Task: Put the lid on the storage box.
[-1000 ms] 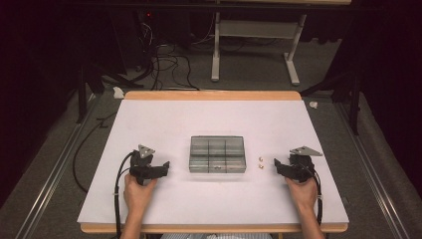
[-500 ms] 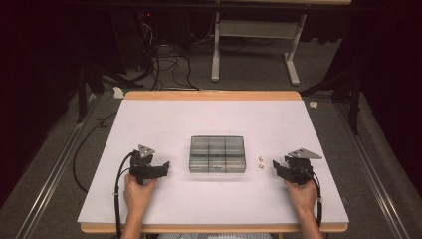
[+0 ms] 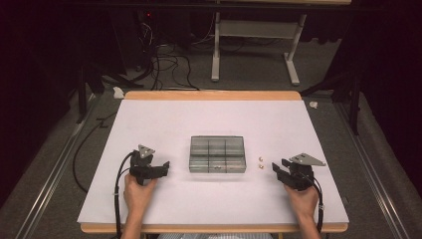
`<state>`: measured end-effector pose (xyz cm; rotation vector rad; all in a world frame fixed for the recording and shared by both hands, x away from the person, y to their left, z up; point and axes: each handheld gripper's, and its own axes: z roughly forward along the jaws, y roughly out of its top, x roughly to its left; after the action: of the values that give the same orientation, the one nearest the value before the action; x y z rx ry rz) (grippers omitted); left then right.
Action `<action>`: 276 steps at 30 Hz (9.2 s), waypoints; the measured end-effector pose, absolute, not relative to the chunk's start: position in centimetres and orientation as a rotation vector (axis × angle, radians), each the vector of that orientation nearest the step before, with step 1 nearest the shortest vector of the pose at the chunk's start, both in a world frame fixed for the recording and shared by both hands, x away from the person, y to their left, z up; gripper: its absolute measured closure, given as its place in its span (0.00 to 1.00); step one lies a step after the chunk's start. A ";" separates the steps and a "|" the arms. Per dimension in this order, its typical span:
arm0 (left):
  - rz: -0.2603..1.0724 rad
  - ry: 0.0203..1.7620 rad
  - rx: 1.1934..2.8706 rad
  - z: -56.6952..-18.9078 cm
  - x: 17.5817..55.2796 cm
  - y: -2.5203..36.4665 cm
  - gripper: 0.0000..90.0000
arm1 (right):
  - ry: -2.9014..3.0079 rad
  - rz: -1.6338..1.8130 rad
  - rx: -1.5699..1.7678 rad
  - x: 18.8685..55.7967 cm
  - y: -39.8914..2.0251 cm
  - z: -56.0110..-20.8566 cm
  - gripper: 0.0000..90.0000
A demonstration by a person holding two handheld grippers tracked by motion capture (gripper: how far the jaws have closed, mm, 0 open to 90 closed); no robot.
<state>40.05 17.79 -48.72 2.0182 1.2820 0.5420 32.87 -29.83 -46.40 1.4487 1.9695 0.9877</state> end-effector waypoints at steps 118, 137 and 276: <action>0.324 0.929 2.007 -46.6 34.7 11.1 0.77 | 2.170 1.145 1.252 31.9 -22.1 -46.6 1.00; 0.339 0.944 2.003 -46.3 34.9 11.1 0.82 | 2.164 1.145 1.238 32.1 -21.9 -46.1 1.00; 0.483 0.890 1.935 -42.7 37.2 9.2 0.49 | 2.058 1.151 1.069 34.3 -21.3 -42.9 0.60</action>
<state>37.23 9.20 -42.68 1.9350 0.8900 0.4831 34.26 -21.32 -42.94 1.0693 2.0584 1.1506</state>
